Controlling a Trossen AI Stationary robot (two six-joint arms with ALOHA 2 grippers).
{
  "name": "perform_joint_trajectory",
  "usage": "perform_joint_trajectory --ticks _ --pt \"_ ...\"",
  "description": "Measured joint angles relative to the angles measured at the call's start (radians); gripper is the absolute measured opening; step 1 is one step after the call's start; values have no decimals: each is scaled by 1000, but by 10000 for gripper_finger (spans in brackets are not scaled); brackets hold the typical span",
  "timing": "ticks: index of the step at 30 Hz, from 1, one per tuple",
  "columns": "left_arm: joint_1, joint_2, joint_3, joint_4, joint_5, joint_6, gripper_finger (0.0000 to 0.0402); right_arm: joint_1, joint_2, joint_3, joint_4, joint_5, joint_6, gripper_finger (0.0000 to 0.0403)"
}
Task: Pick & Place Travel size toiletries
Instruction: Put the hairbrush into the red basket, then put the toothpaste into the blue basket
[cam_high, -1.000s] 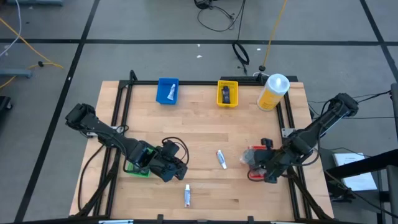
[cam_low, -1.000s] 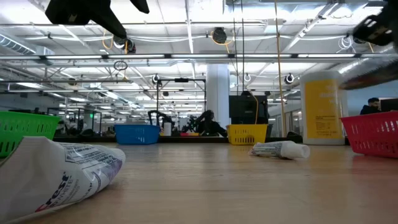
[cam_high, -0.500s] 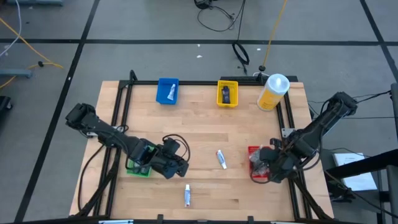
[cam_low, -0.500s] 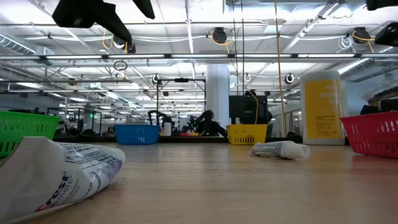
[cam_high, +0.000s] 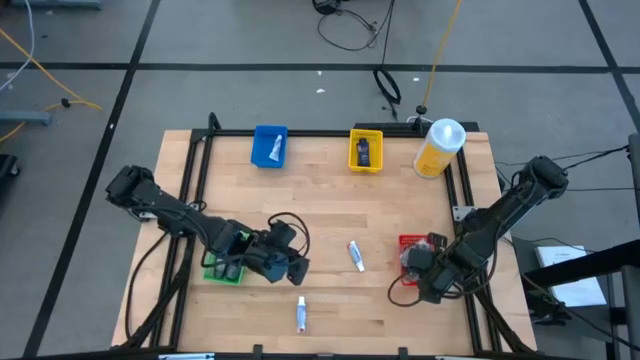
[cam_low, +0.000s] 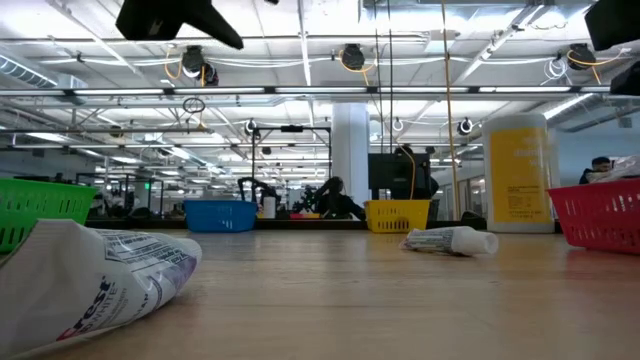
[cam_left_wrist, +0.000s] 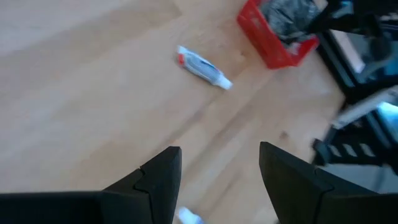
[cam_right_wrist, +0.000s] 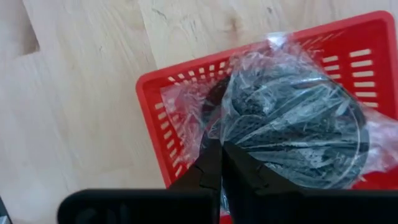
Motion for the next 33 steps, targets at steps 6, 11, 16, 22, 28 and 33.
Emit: perform_joint_trajectory --ticks 6,11,16,22,28,33 --pt "-17 5 1 86 114 -148 214 0 4 0 30 1 4 13" --pt "-64 24 1 98 120 -292 214 0 3 0 30 3 -1 36" --pt "-94 76 1 99 184 -378 213 -3 0 0 27 6 -1 80" --pt "-104 157 1 129 303 -417 214 -29 -47 0 19 -27 -2 126" --pt "-103 198 39 128 374 -420 214 -61 -148 0 10 -28 -1 129" --pt "-103 201 56 116 379 -456 214 -89 -228 0 7 -25 -1 119"
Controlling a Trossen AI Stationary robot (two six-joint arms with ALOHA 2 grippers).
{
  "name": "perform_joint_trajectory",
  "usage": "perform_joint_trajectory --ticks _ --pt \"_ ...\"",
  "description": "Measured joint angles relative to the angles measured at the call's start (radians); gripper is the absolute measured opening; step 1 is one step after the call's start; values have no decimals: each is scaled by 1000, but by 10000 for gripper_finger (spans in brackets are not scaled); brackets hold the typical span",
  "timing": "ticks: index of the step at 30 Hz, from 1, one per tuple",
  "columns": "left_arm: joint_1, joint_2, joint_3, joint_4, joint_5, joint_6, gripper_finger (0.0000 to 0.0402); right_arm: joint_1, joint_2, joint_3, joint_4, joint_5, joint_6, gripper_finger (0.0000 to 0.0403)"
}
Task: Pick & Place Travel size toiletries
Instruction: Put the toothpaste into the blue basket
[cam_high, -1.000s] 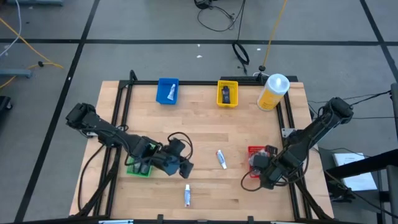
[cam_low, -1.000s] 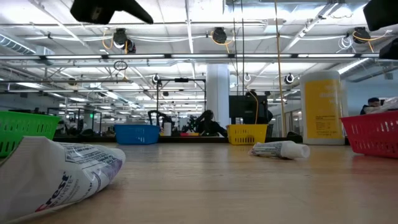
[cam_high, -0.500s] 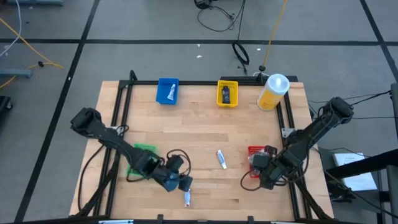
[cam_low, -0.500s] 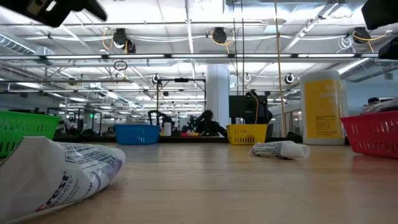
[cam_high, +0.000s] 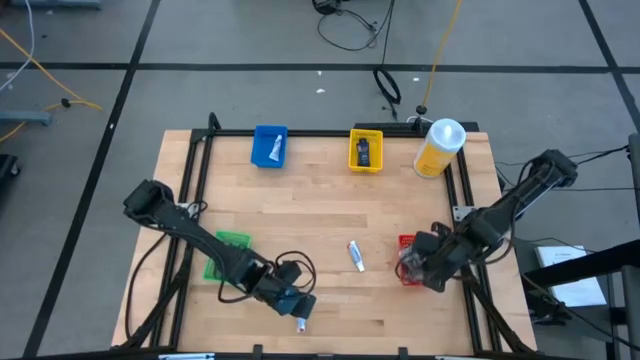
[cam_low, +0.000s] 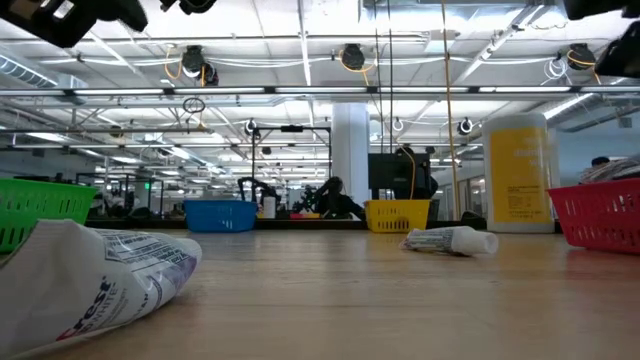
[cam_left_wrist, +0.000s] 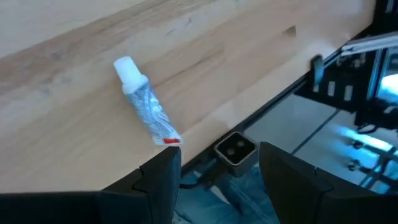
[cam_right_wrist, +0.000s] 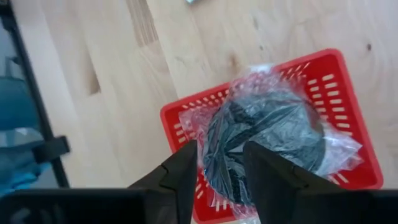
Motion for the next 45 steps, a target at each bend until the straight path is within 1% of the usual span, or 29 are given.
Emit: perform_joint_trajectory --ticks 4,10,14,18,24,29,33,37,45 --pt "-6 0 19 3 10 -38 214 -26 -46 0 1 3 4 112" --pt "-21 17 29 -49 -27 -111 214 -55 -67 0 19 14 0 104" --pt "-22 75 29 -55 -25 -147 214 -56 -66 0 20 52 -3 102" --pt "-20 143 28 -19 -28 -174 214 -56 -66 0 20 54 -3 101" --pt "-17 214 28 -16 -29 -211 214 -56 -66 0 25 54 -3 96" --pt "-14 250 28 -4 -35 -215 214 -56 -66 0 28 55 -3 95" --pt "-7 278 29 -4 -30 -215 214 -56 -66 0 29 83 -4 95" --pt "1 288 32 -23 -23 -201 213 -56 -66 0 31 85 -11 95" --pt "27 289 32 -183 -17 -150 213 -56 -66 0 31 88 -11 95"
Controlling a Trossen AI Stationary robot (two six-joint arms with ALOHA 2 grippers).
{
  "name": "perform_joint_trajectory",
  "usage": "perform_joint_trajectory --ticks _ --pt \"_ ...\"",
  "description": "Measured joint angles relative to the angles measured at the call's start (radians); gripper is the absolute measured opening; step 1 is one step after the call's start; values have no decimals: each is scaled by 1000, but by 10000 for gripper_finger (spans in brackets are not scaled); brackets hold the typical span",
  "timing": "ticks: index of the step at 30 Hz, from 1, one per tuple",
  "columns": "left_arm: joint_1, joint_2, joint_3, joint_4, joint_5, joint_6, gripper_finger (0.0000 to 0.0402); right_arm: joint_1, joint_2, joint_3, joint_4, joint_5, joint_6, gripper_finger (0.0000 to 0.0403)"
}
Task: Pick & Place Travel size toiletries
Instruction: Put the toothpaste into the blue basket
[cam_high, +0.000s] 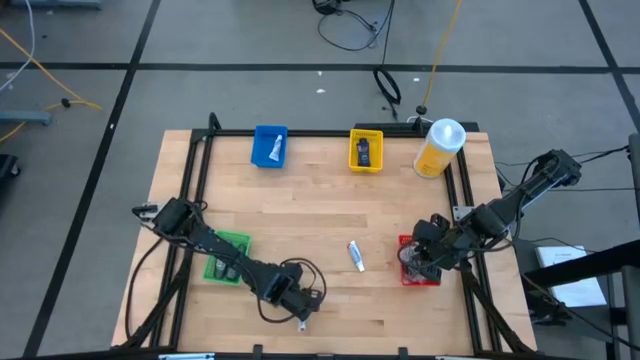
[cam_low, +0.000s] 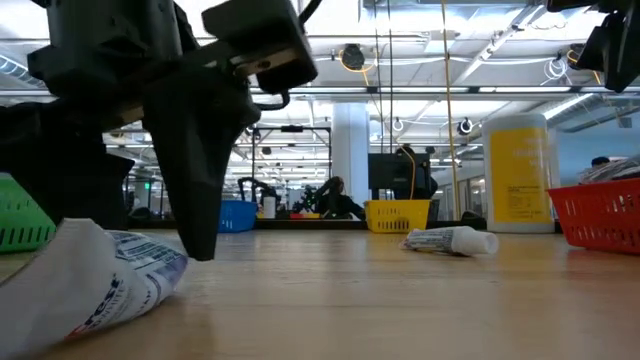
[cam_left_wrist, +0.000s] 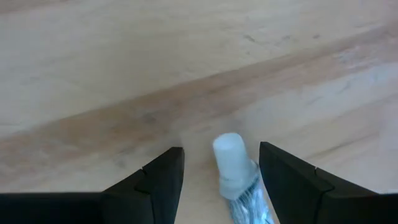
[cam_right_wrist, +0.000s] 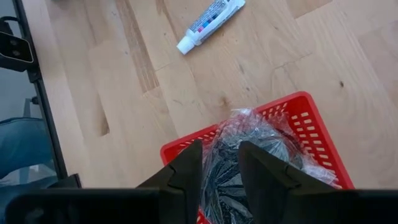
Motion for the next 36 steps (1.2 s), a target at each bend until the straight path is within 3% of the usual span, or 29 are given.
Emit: perform_joint_trajectory --ticks 5,12,19,28,36 --pt "15 1 -1 -27 19 25 202 1 0 0 0 21 0 95" --pt "4 2 -4 129 140 6 132 1 0 0 0 19 9 95" --pt "-4 5 -7 239 141 7 103 1 0 0 -1 20 5 95" --pt "2 3 -7 212 145 71 101 1 0 0 0 21 4 95" --pt "3 0 -6 195 149 82 49 1 0 0 0 21 4 95"
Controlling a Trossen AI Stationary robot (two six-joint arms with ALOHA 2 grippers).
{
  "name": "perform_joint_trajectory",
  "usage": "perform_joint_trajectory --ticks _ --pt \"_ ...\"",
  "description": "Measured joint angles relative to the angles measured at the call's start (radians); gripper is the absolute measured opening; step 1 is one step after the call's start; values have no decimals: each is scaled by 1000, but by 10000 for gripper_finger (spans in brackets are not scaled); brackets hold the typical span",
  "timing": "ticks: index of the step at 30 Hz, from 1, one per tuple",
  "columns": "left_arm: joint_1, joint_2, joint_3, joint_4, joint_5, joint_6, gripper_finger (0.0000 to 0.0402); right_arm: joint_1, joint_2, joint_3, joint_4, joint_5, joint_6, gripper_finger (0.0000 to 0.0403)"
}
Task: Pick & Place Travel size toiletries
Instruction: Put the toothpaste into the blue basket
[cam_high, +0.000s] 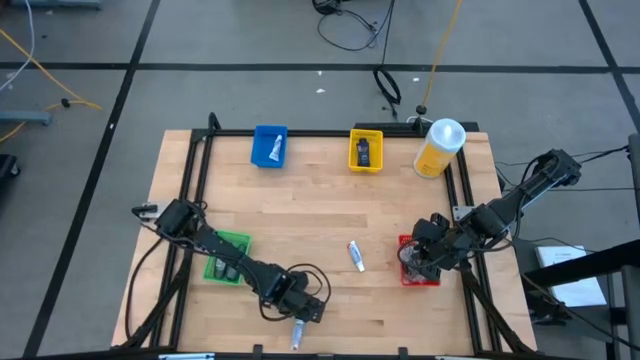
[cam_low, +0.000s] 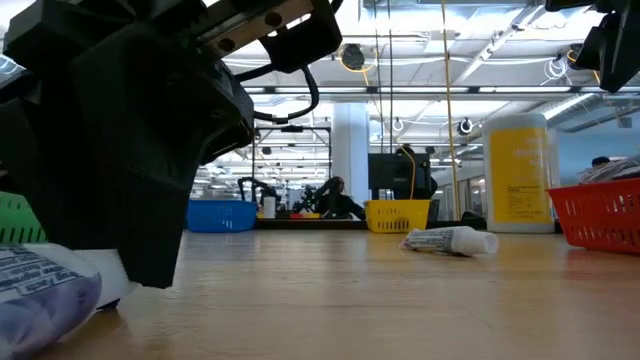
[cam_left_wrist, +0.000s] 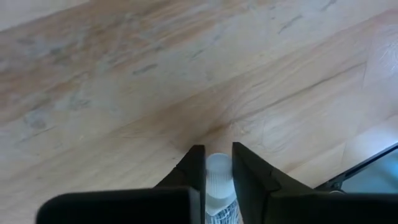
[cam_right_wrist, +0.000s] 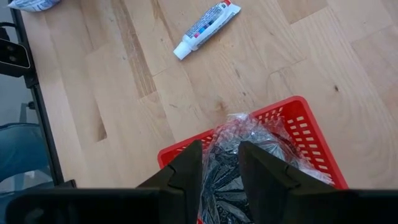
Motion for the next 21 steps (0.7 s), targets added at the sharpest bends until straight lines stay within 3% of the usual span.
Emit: perform_joint_trajectory --ticks 5,21 --pt "2 0 1 -1 -2 28 29 0 0 0 0 0 0 95" --pt "70 -56 -1 -32 -74 188 34 0 0 0 48 -1 3 95"
